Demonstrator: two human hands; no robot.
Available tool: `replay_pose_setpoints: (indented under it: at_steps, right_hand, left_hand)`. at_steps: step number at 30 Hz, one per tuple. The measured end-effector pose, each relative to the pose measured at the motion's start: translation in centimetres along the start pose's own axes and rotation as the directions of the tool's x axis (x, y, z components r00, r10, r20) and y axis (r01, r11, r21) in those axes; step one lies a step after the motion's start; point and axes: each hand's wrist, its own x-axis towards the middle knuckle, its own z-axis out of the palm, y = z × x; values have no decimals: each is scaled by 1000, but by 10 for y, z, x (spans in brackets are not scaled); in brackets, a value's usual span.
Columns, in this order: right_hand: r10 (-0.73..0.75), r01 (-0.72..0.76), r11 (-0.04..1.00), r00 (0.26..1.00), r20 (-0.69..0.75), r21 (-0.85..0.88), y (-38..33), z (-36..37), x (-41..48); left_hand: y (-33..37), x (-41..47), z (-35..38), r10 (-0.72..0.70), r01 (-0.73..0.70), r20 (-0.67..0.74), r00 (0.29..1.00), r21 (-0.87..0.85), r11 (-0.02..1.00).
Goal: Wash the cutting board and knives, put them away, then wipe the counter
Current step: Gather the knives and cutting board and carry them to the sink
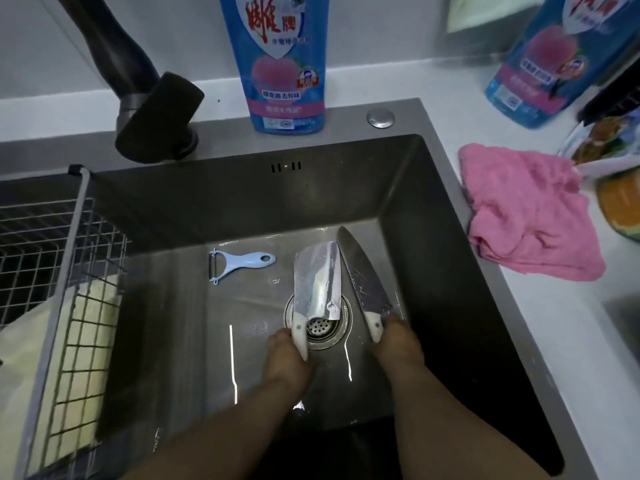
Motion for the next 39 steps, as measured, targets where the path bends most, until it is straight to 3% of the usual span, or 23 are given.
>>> replay_pose_setpoints:
  at_steps: [4,8,15,19,24,29,35,39]
  right_hand:
    - [-10,9,994,1000,-16,-107,-4,-1,2]
    - [10,-10,990,1000,-1,-142,-10,-8,4]
    - [-24,18,995,997,68,94,-21,-42,-15]
    - [-164,155,966,986,27,208,-27,-68,-43]
    - [-375,379,885,925,-68,272,-54,-91,-85]
    - [-635,635,720,765,-102,279,-113,-81,-140]
    - [-901,870,435,417,122,233,-192,-25,-254]
    - [-917,930,304,227,329,205,-222,25,-329]
  left_hand:
    - [-1,9,-3,22,-24,15,1000,165,986]
    - [1,15,-2,27,-38,64,998,180,983]
    - [5,-1,-7,102,-120,106,989,182,976]
    - [14,-22,-36,234,-235,26,972,125,964]
    - [25,-76,-90,419,-428,-87,904,-143,892]
    - [-12,-159,-158,445,-571,-381,811,-348,743]
    - [-130,-261,-228,155,-539,-719,677,-342,769]
    - [-234,-335,-249,-127,-457,-854,504,-388,800]
